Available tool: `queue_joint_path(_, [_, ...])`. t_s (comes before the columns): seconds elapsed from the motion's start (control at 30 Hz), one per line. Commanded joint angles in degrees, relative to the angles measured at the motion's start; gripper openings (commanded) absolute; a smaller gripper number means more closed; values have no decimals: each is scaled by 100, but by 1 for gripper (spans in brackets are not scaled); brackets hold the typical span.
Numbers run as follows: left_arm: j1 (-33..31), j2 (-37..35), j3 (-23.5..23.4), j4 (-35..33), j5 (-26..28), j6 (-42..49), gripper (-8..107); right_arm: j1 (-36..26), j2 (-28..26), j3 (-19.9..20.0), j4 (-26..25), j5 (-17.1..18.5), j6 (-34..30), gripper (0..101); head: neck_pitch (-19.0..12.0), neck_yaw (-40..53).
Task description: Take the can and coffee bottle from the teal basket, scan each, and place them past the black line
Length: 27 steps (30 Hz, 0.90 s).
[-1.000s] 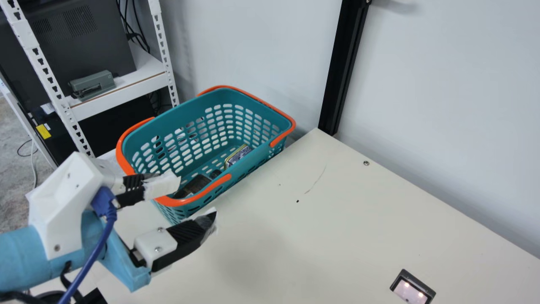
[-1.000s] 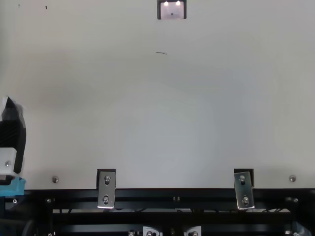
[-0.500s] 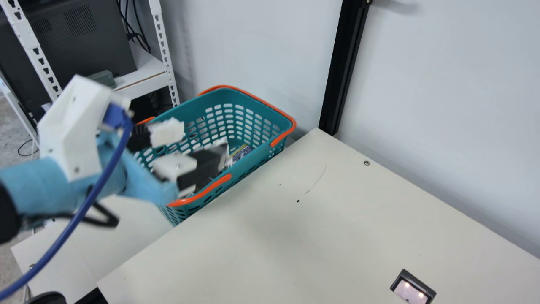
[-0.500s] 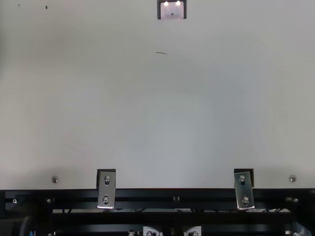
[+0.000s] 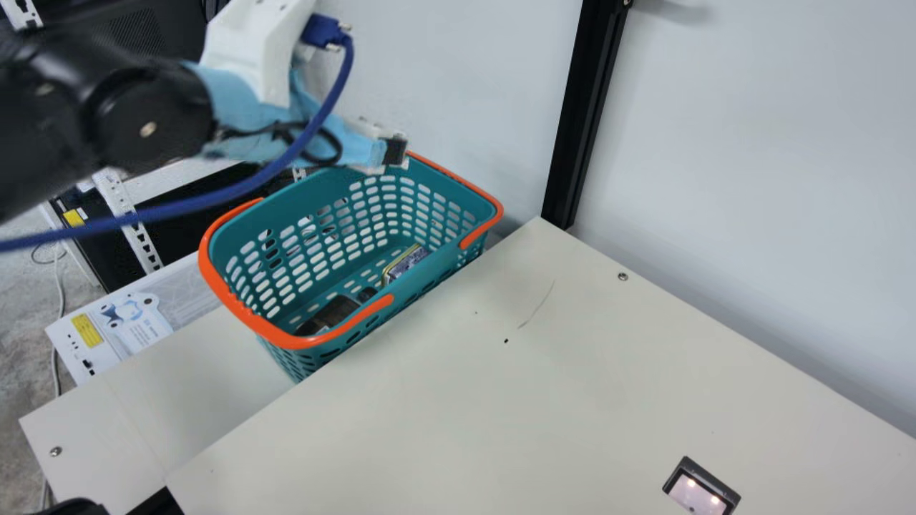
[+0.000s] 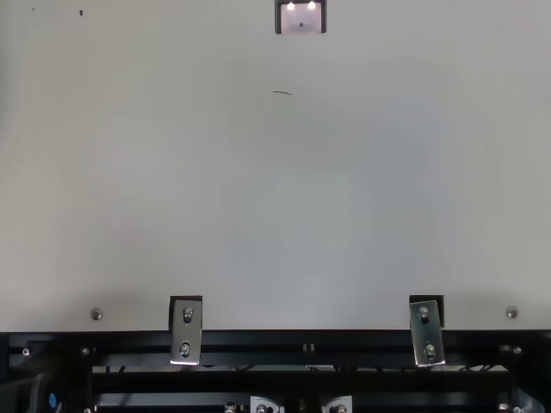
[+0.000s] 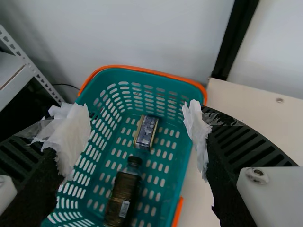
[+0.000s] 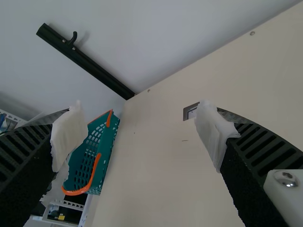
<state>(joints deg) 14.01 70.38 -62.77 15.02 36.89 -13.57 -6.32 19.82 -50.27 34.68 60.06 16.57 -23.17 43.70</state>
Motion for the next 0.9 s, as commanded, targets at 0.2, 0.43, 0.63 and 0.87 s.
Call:
queue_joint_path(0.2, [-130, 1630, -908, 892, 559, -215, 90, 0, 0, 0, 0, 0, 0, 101, -183, 117])
queue_joint_path(0.43, [-67, 2464, -1141, 1082, 777, -101, 90, 0, 0, 0, 0, 0, 0, 101, -183, 117])
queue_joint_path(0.63, [154, 3108, -1367, 805, 829, 297, 90, 0, 0, 0, 0, 0, 0, 101, -183, 117])
queue_joint_path(0.87, [518, 3909, -1946, 176, 985, 1002, 90, 0, 0, 0, 0, 0, 0, 101, -183, 117])
